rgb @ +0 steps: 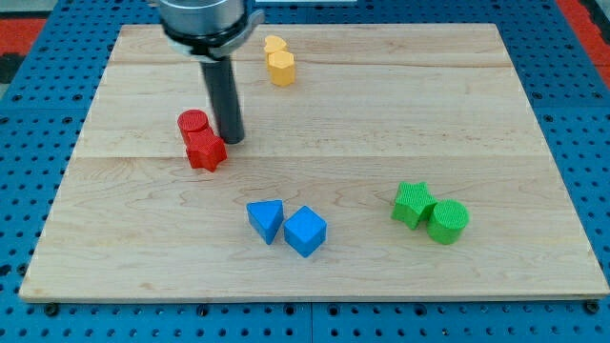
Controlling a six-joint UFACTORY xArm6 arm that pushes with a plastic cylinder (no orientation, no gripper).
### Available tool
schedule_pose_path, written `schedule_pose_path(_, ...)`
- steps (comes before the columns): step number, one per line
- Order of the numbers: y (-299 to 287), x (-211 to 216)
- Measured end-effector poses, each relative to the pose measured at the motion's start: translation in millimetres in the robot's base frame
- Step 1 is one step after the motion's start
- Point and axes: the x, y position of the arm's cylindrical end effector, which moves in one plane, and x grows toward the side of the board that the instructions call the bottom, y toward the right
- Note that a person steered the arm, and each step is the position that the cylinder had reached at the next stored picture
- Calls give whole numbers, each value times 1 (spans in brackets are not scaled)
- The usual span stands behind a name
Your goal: Move green blocks towards the center
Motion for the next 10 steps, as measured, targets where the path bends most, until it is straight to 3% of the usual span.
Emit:
schedule_pose_path(1,146,-2)
schedule_pose_path(2,283,36)
schedule_pose_path(3,319,113)
schedule_pose_path(4,297,169)
schedule_pose_path(5,251,173)
schedule_pose_path(7,223,125)
schedule_pose_path(10,131,68)
